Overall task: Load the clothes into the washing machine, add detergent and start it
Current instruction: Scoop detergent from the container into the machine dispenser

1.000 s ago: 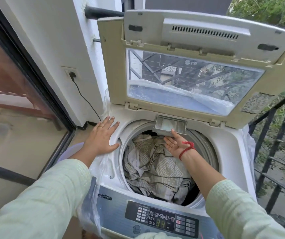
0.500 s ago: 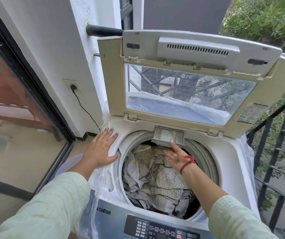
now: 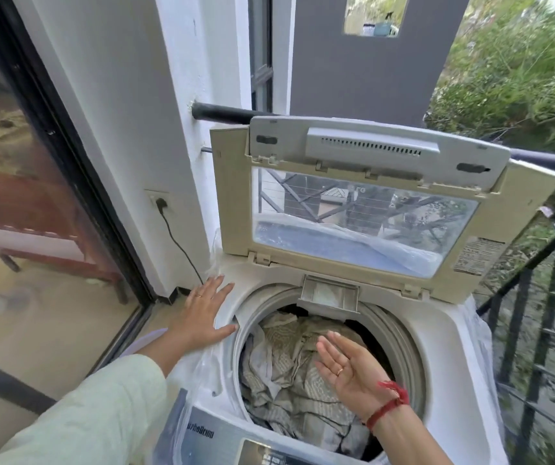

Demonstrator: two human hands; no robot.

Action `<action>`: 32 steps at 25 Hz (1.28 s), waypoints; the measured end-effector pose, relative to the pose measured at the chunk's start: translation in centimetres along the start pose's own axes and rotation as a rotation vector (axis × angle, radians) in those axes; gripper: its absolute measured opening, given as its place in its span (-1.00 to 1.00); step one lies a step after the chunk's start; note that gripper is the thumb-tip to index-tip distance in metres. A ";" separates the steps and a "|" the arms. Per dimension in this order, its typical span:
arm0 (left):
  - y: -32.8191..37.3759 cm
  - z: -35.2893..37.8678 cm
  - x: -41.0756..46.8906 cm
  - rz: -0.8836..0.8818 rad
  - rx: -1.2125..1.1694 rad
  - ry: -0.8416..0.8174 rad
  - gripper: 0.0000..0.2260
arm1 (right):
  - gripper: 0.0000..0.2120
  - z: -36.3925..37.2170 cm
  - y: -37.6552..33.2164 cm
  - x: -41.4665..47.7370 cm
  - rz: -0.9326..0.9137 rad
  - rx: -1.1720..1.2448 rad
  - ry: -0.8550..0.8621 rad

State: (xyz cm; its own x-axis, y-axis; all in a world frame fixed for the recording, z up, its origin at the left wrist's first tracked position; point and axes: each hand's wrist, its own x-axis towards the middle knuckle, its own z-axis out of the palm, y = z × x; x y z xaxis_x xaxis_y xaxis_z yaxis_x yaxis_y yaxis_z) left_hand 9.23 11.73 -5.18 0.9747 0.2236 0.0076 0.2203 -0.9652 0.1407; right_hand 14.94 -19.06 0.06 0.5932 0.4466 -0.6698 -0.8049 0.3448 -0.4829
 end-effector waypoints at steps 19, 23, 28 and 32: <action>0.0 -2.4 -35.0 -0.618 -0.525 0.874 -0.50 | -0.93 13.2 23.3 -11.7 -0.111 -0.609 -0.356; -3.2 -1.1 -52.1 -0.911 -0.460 0.994 -0.51 | -0.91 15.4 37.5 -17.6 0.141 -0.885 -0.593; -4.0 1.7 -72.4 -1.336 -0.390 1.080 -0.52 | -0.85 16.9 53.7 -23.8 0.322 -1.212 -0.782; -1.8 4.7 -84.1 -1.639 -0.345 1.111 -0.54 | -0.85 17.1 63.9 -27.9 0.400 -1.503 -1.028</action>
State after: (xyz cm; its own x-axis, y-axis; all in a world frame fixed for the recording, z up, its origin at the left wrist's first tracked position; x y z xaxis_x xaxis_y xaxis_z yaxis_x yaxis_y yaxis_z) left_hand -72.91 -5.94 -10.70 -0.5771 0.7984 0.1719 0.5590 0.2327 0.7958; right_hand -52.78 4.66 -2.43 -0.2968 0.7649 -0.5717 0.1212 -0.5636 -0.8171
